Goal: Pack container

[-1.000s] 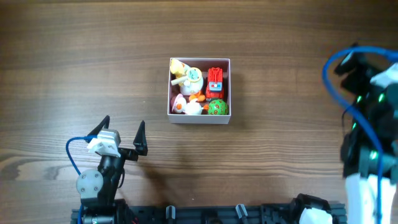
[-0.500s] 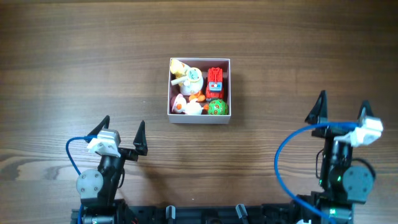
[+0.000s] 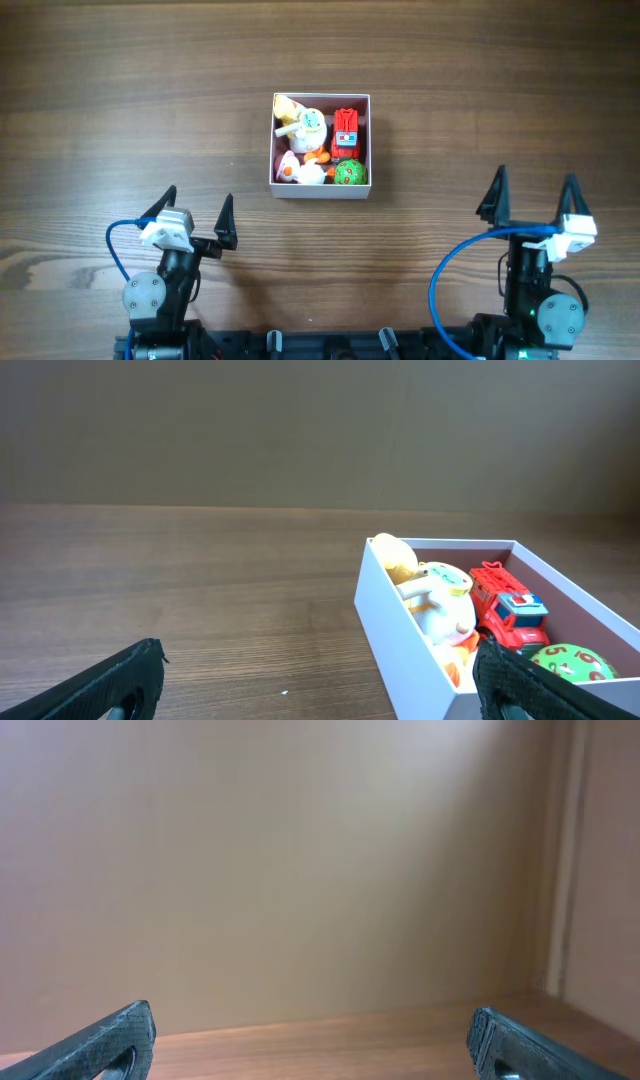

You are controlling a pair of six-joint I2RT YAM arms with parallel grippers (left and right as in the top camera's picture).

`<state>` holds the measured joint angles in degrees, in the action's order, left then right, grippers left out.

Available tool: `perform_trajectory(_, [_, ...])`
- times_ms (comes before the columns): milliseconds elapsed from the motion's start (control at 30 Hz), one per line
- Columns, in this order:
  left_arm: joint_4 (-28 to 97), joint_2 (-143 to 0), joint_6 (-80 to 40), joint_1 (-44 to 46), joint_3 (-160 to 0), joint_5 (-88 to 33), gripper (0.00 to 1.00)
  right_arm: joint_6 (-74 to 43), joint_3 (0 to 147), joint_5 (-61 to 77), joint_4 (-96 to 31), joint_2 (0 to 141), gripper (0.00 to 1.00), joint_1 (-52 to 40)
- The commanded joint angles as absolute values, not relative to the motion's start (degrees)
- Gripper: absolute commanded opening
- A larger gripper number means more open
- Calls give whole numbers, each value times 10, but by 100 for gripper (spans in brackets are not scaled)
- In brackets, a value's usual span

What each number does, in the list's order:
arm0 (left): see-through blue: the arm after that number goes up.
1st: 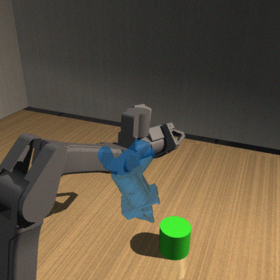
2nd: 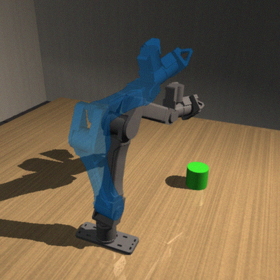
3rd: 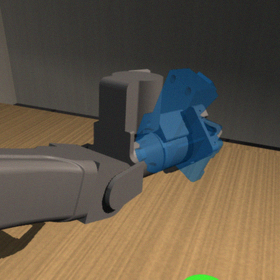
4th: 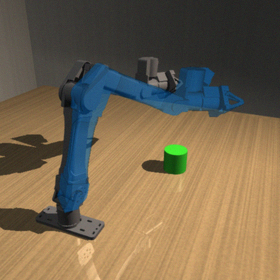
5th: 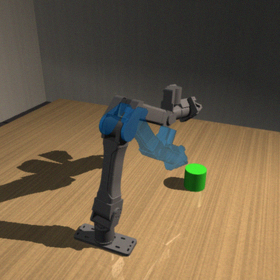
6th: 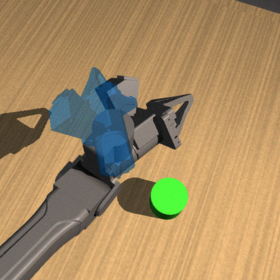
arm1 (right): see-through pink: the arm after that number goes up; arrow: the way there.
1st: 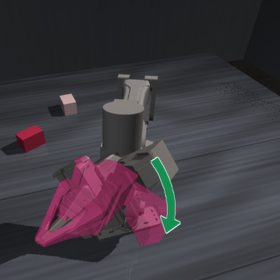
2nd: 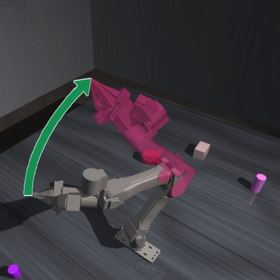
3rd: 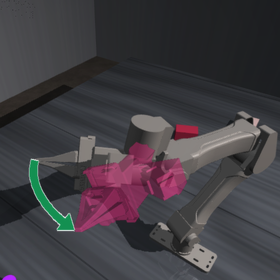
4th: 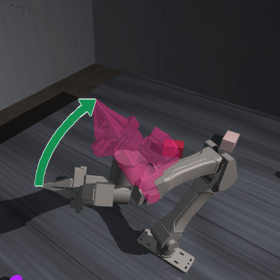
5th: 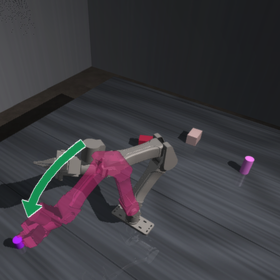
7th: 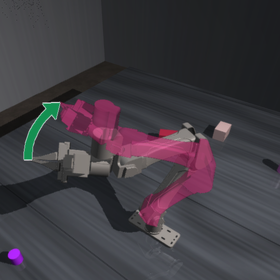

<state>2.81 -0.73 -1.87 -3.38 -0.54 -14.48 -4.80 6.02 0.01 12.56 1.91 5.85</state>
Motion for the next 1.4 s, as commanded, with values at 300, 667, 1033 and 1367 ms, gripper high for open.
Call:
perform_trajectory(300, [31, -2, -22, -31, -3, -143, 100, -46, 3, 14, 154, 2, 100, 29])
perform_trajectory(667, [31, -2, -22, -31, -3, -143, 100, -34, 3, 27, 1, 2, 100, 29])
perform_trajectory(1033, [31, -2, -22, -31, -3, -143, 100, -30, 3, 27, 1, 2, 100, 29])
perform_trajectory(1367, [31, -2, -22, -31, -3, -143, 100, -30, 3, 27, 1, 2, 100, 29])
